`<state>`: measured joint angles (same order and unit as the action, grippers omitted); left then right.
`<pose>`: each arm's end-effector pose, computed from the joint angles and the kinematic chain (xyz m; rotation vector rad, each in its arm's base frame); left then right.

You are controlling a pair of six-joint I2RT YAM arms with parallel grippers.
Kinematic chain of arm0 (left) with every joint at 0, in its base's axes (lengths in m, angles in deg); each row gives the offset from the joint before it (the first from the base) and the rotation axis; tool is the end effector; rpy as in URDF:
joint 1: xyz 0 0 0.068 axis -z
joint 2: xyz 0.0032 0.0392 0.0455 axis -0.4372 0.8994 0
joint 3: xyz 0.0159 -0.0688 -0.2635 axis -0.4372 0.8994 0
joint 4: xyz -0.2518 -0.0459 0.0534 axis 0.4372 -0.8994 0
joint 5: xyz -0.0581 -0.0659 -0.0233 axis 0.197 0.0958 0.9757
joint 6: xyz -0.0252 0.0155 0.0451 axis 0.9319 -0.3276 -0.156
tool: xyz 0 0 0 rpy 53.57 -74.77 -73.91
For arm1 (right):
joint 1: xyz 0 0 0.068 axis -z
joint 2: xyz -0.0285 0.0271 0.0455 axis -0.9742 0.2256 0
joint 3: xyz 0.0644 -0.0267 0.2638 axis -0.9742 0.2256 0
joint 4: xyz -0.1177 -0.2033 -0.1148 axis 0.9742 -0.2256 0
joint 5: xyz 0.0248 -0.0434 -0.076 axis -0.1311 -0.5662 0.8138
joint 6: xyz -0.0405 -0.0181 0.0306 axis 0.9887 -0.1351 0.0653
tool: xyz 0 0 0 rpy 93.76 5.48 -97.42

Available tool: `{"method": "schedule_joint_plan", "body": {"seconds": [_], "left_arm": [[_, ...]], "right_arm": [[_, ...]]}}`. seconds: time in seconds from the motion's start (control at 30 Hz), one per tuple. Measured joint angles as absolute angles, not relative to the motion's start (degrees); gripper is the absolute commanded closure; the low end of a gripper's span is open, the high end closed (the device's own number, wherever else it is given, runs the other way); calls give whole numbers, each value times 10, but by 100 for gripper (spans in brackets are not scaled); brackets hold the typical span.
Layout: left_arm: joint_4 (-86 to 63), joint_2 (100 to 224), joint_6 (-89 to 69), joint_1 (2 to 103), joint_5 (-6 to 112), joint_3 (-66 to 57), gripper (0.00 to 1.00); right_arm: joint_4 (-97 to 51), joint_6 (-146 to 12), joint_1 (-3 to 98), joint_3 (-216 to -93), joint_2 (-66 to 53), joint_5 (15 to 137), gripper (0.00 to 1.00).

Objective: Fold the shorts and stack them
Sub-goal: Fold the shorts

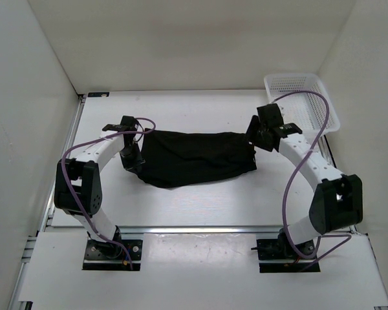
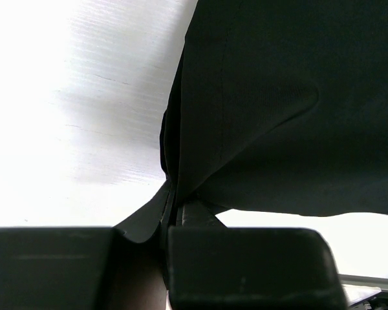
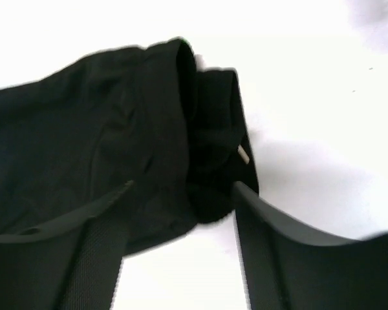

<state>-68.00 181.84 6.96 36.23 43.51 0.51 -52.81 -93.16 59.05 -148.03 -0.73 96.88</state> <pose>0.2969 -0.0534 0.2041 -0.4733 2.9826 -0.0342 0.3153 0.0933 0.2774 0.4191 2.3550 0.1371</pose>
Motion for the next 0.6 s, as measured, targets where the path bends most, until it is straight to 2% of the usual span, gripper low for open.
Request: {"method": "schedule_joint_plan", "body": {"seconds": [0.1,0.2,0.3,0.33,0.37,0.6], "left_arm": [[-681,1819,70,363,435,5,90],[-682,1819,70,367,435,5,90],[-682,1820,70,370,435,5,90],[-682,1820,70,371,435,5,90],[-682,1820,70,372,435,5,90],[-683,1820,72,374,432,5,90]], "right_arm": [[-525,-929,590,-1458,-27,943,30],[-517,-925,590,-1440,-7,908,41],[-502,-918,589,-1421,21,880,65],[-501,-912,589,-1416,28,873,76],[-497,-910,588,-1411,31,865,99],[-516,-898,592,-1404,-1,865,100]]}}
